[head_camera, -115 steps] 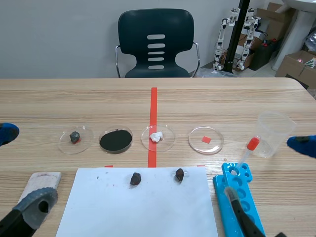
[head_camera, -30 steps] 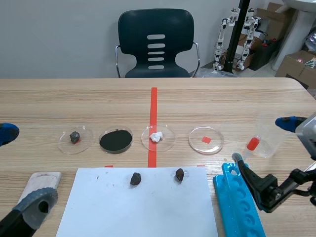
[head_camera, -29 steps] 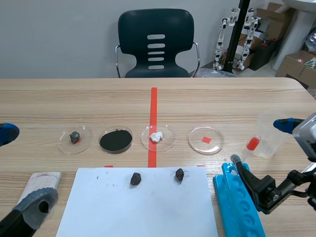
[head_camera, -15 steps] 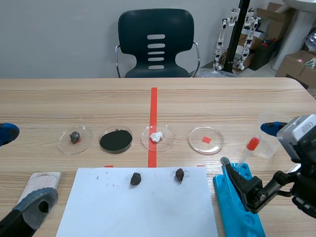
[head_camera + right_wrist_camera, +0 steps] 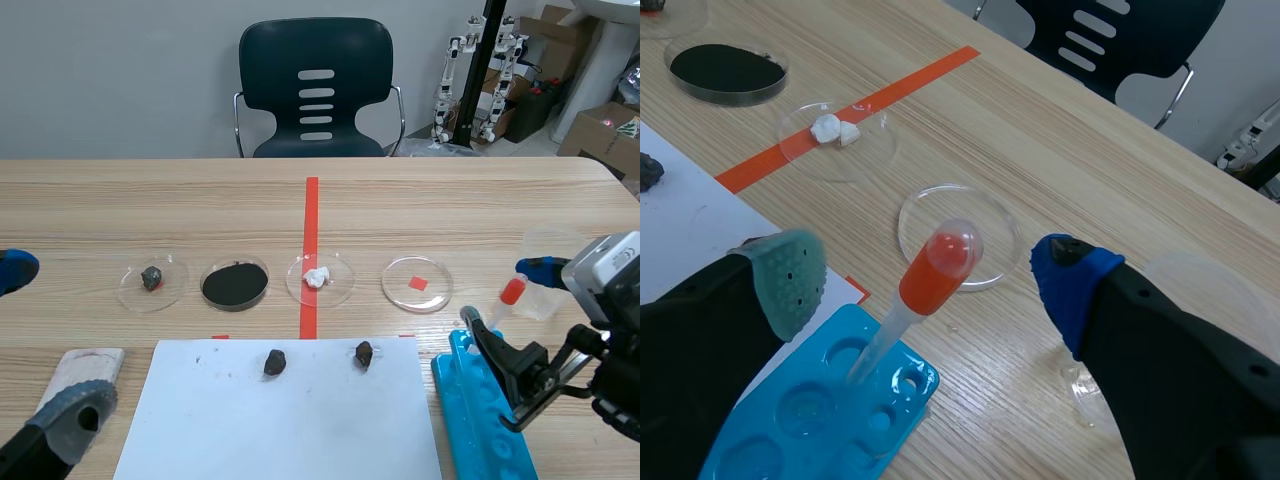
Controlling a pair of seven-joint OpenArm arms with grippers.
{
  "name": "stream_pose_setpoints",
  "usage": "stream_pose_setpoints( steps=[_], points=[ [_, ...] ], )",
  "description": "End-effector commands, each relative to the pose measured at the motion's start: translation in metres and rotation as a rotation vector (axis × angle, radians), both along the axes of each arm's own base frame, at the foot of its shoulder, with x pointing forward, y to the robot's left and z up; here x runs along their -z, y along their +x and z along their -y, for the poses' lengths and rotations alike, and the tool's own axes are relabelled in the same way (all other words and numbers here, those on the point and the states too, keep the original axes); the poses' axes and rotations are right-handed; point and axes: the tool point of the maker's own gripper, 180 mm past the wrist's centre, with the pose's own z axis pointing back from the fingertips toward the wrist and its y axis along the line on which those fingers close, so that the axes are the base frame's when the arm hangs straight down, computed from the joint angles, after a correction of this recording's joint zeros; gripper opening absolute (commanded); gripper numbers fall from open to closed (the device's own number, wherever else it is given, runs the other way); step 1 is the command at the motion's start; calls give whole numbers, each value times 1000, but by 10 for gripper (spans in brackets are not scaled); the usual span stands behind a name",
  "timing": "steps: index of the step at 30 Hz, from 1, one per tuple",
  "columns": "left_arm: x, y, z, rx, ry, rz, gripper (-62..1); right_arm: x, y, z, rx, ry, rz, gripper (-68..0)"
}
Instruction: Pick up the dropper by the top with the right hand
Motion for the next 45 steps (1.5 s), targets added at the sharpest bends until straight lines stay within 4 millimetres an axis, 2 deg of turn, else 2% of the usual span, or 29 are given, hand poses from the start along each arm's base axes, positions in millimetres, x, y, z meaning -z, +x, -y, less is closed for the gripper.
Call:
stream_pose_setpoints(
  steps=[1, 7, 11, 18, 22, 33, 41, 45],
  points=[
    [-9, 2, 0, -4, -21, 26, 14, -11, 6, -2, -6, 14, 38, -267],
    [-9, 2, 0, -4, -21, 26, 14, -11, 6, -2, -6, 14, 38, -268],
    [-9, 2, 0, -4, -21, 26, 14, -11, 5, -2, -6, 14, 37, -337],
    [-9, 2, 0, -4, -21, 26, 14, -10, 4, -2, -6, 15, 35, -344],
    [-9, 2, 0, -4, -21, 26, 14, -9, 2, -4, -10, 17, 28, -393],
    [-9, 2, 0, -4, -21, 26, 14, -5, -5, -4, -14, 24, 14, -396],
    [-9, 2, 0, -4, -21, 26, 14, -10, -6, -7, -24, 40, 40, -399],
    [-9, 2, 0, -4, -21, 26, 14, -10, -6, -7, -26, 38, 40, -457]
  ],
)
